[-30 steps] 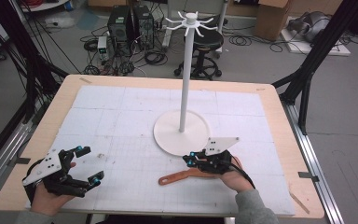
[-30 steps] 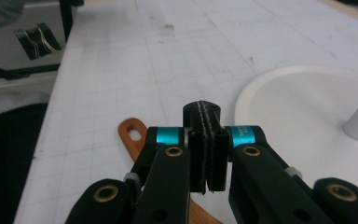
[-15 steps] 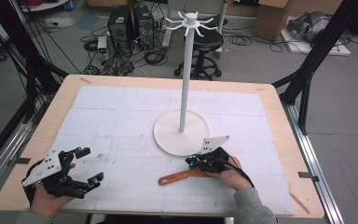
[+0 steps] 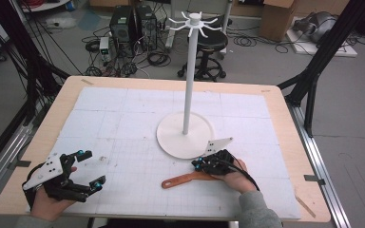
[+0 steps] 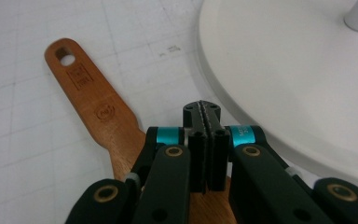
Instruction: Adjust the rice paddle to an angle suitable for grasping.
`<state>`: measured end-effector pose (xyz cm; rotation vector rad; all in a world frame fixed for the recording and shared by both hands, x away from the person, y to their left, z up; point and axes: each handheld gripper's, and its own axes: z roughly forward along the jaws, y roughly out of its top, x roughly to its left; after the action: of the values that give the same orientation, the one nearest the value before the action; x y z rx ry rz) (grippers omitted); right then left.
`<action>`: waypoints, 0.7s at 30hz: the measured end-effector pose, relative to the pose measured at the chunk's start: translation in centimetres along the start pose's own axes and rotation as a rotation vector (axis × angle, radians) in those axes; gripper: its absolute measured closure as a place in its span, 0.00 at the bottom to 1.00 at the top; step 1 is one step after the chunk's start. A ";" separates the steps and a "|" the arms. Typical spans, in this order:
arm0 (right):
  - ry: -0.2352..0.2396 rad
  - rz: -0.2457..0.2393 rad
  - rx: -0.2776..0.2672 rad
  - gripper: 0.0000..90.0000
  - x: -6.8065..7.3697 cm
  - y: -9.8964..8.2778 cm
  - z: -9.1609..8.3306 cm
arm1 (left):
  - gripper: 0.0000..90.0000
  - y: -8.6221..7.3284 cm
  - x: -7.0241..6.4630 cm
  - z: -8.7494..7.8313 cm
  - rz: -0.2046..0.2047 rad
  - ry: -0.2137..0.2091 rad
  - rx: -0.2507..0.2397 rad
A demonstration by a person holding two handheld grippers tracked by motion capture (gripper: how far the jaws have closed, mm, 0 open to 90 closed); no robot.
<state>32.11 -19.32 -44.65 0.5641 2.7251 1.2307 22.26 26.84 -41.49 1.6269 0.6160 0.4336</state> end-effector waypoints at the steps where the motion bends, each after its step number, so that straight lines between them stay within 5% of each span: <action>1: 0.005 0.003 0.000 0.99 -0.1 0.0 0.0 | 0.02 0.0 0.0 0.0 0.000 0.001 -0.001; 21: -0.016 0.045 -0.008 0.99 0.2 -2.2 -2.2 | 0.02 0.0 0.3 -0.2 -0.006 0.013 0.001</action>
<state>30.73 -22.09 -44.81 0.6358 2.7076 1.2403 22.39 27.21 -41.51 1.6241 0.6301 0.4398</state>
